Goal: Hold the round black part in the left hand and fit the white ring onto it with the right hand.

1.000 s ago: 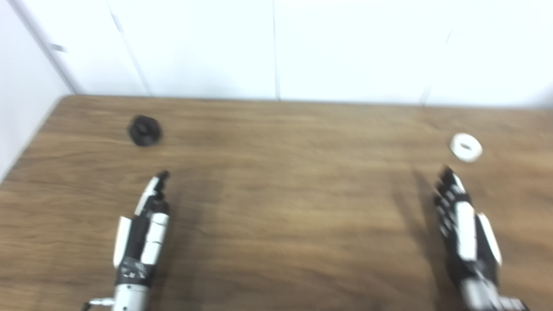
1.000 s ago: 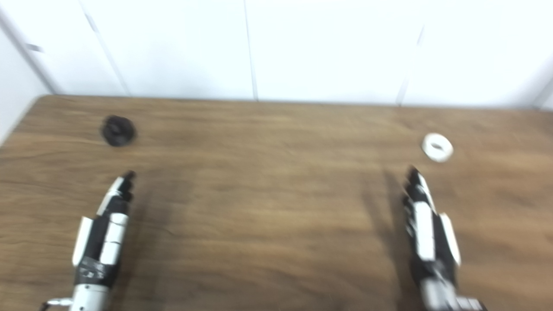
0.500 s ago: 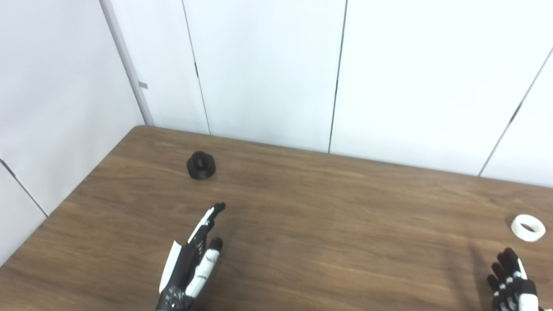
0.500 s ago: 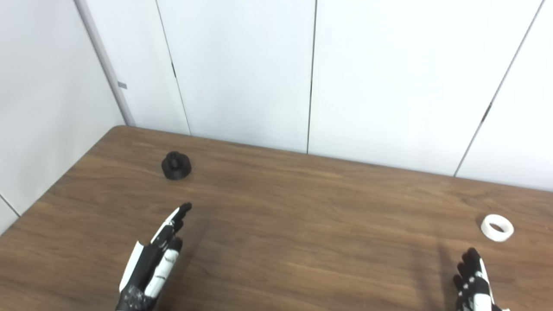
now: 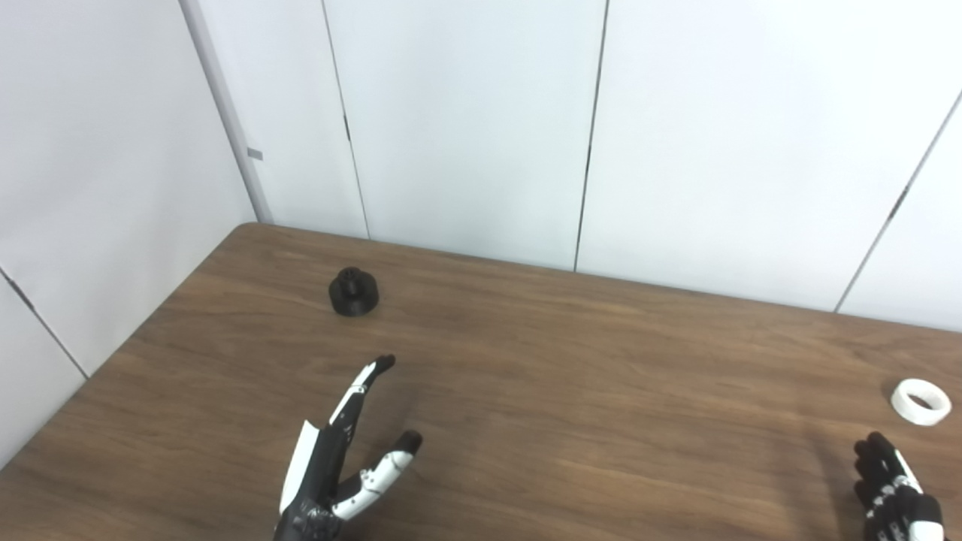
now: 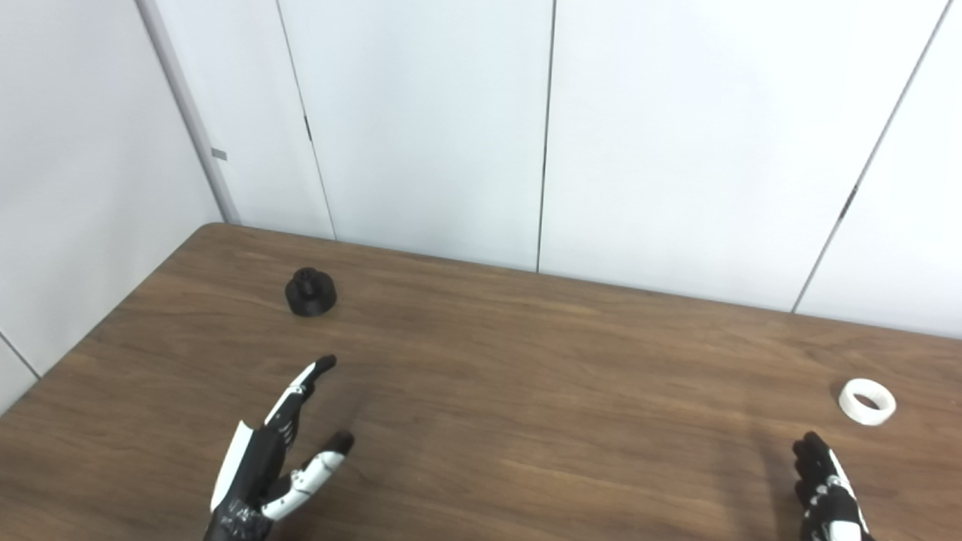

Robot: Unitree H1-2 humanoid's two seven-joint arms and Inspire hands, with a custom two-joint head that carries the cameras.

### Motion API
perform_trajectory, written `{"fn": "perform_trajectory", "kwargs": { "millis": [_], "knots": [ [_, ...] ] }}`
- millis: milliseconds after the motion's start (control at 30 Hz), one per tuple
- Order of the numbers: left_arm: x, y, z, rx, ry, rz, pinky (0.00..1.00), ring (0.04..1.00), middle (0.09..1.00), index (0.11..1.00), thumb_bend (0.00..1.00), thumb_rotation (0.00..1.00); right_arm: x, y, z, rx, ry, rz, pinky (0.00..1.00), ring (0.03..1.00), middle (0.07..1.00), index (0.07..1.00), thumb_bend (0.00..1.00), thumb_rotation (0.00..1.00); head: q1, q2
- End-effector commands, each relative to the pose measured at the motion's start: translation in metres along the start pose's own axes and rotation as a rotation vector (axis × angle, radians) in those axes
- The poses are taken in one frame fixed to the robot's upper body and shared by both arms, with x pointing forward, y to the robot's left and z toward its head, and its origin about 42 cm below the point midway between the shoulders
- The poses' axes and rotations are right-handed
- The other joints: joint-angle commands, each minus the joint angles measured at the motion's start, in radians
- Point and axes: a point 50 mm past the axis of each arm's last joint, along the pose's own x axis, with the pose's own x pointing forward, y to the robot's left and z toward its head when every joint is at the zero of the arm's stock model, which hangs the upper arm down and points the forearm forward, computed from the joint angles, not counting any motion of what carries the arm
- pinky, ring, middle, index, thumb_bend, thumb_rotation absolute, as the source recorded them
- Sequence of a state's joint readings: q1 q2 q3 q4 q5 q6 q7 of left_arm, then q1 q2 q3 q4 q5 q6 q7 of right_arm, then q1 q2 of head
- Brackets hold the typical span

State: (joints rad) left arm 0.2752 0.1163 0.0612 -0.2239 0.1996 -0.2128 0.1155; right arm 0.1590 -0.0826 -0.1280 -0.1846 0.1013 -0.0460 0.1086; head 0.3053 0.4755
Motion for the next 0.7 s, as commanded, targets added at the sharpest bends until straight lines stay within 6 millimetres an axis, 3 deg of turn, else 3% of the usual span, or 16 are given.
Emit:
{"fn": "perform_trajectory", "kwargs": {
  "millis": [0,167,267,433,667],
  "knots": [
    [0.003,-0.005,0.009,-0.010,0.007,0.047,0.99,0.987,0.959,0.920,0.78,0.40,-0.017,-0.007,-0.007,-0.024,0.020,-0.001,1.00,0.988,0.951,0.935,0.60,1.00,-0.001,0.000],
    [0.032,0.022,0.023,0.140,-0.002,0.082,1.00,0.995,0.973,0.932,0.88,0.29,-0.016,-0.006,-0.007,-0.040,0.030,0.012,1.00,0.998,0.977,0.959,0.60,1.00,-0.009,0.003],
    [0.049,0.040,0.031,0.247,0.016,0.095,0.99,0.992,0.977,0.932,0.91,0.35,-0.016,-0.006,-0.007,-0.044,0.037,0.013,1.00,1.000,0.988,0.966,0.61,1.00,-0.012,0.003],
    [0.082,0.070,0.039,0.347,0.010,0.111,1.00,1.000,0.973,0.919,0.92,0.34,-0.015,-0.004,-0.008,-0.035,0.030,0.010,1.00,0.998,0.982,0.966,0.59,1.00,-0.013,0.004],
    [0.125,0.098,0.043,0.438,0.020,0.149,1.00,1.000,0.966,0.916,0.94,0.36,-0.014,-0.004,-0.008,-0.035,0.030,0.007,1.00,1.000,0.983,0.968,0.58,1.00,-0.013,0.005]
  ]
}}
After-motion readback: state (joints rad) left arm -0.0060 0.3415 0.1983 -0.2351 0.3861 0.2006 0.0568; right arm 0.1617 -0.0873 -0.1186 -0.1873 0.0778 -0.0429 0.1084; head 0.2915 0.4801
